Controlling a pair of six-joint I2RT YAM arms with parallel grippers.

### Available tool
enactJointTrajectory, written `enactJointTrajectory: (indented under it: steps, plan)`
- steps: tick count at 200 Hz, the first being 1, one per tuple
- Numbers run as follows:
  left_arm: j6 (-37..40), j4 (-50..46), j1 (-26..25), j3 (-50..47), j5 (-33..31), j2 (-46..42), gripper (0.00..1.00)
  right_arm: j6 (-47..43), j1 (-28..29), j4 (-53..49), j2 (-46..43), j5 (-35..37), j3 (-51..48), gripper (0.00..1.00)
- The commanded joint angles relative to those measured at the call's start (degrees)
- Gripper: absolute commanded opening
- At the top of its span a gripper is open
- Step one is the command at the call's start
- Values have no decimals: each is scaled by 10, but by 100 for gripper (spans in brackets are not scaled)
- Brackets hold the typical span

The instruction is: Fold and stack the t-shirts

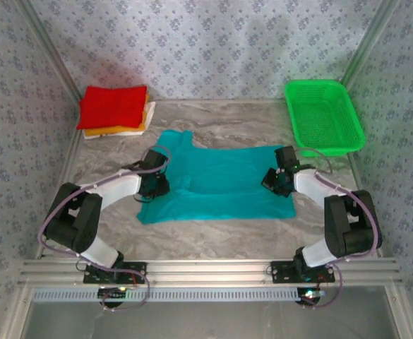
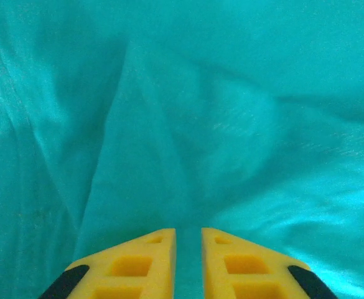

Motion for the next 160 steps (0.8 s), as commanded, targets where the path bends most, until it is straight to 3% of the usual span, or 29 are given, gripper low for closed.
enactJointTrajectory:
  steps: [1, 11, 20, 56, 71, 120, 160]
  plan:
    - [79, -70, 26, 156, 3, 4, 20, -55, -5, -20, -18, 12, 71, 9]
    - [109, -71, 42, 209, 3, 31, 24, -68, -7, 5, -12, 15, 82, 11]
    - [128, -74, 58, 258, 5, 65, 35, -91, -9, 44, 0, 9, 85, 16]
    - [165, -128, 103, 456, 1, 235, 42, -142, -23, 34, 80, 7, 179, 24]
    - [174, -126, 107, 499, 3, 282, 43, -157, -25, 38, 91, 17, 196, 32]
    - [187, -130, 122, 614, 14, 401, 49, -163, -31, 48, 105, -14, 217, 38]
    - [202, -186, 122, 714, 18, 485, 51, -163, -29, 52, 90, -31, 214, 44]
